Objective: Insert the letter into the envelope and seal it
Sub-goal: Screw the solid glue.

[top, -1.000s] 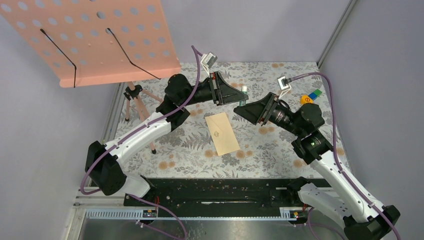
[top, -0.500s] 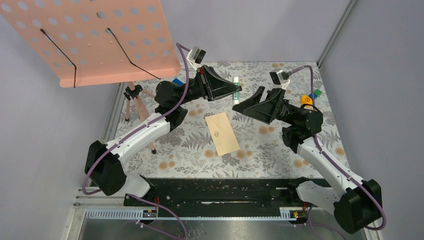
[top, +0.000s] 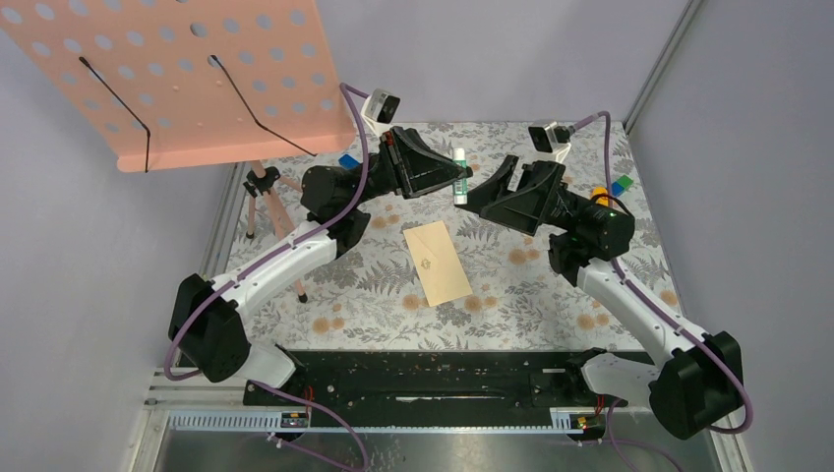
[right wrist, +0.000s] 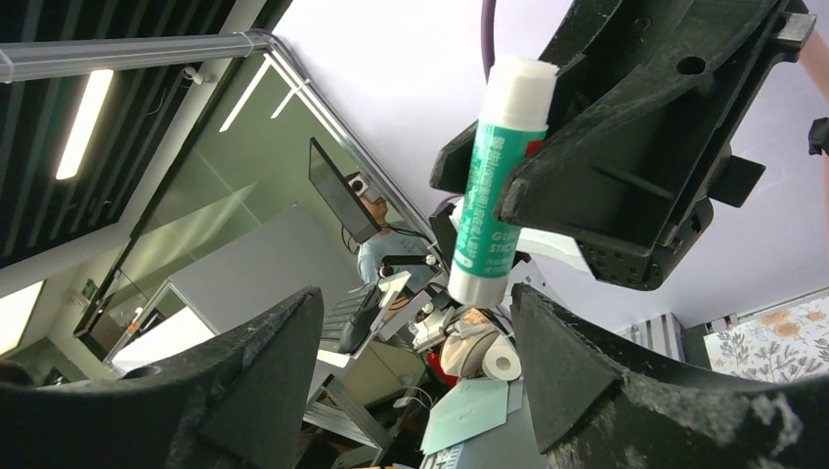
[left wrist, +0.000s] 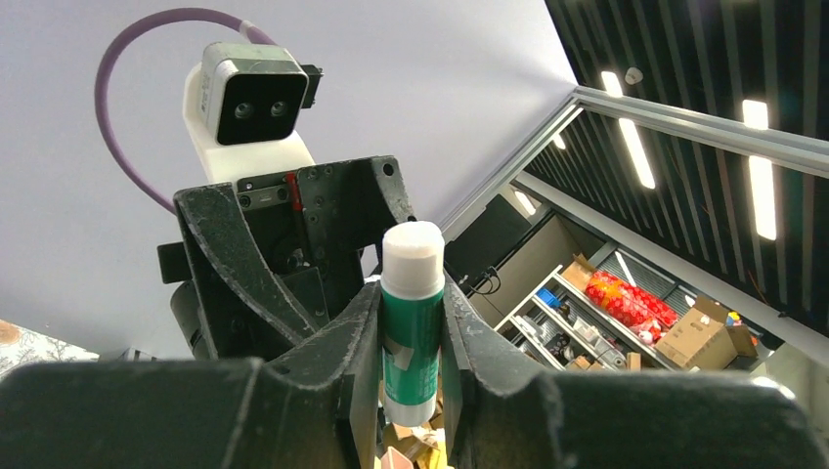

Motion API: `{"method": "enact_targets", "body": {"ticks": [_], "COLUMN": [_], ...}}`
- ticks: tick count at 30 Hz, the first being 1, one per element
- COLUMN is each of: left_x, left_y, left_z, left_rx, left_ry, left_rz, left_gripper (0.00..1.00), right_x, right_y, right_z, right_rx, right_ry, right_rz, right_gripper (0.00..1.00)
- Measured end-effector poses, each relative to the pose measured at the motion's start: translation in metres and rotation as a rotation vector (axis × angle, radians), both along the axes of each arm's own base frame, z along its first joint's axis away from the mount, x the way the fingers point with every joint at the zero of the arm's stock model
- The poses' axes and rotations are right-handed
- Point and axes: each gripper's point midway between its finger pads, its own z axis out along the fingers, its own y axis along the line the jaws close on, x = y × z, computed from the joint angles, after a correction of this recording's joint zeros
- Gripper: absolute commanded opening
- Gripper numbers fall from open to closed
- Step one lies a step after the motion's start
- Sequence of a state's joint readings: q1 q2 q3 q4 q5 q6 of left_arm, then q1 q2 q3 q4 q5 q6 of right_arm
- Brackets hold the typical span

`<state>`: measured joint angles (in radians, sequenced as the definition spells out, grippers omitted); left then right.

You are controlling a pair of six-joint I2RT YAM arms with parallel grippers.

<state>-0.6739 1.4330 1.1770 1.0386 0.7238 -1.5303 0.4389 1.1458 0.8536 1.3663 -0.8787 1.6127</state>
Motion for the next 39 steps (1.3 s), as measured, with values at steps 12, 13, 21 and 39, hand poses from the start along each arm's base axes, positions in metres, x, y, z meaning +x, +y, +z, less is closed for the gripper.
{"method": "enact_targets", "body": {"ticks": [12, 13, 21, 39], "left_x": [-0.001, -0.002, -0.004, -0.004], "left_y": [0.000, 0.001, 0.001, -0.014], "left_z": [0.001, 0.002, 0.004, -0.008], "left_rx": [-0.010, -0.014, -0.024, 0.259], "left_ry": [0.011, 0.004, -0.003, -0.125], "left_rz": [-0.012, -0.013, -0.017, 0.183], "left_gripper": [0.00, 0.00, 0.00, 0.00], "right_x": [0.005, 0.005, 0.006, 0.017], "right_y": [0.017, 0.019, 0.024, 0.012], "right_z": [0.000, -0.001, -0.004, -0.024], "right_rx": [-0.008, -0.009, -0.016, -0.327], "right_ry": [0.014, 0.018, 0.032, 0.044], "right_rz": [0.049, 0.053, 0.067, -0.419], "right_gripper": [0.43, 0.42, 0.15, 0.00]}}
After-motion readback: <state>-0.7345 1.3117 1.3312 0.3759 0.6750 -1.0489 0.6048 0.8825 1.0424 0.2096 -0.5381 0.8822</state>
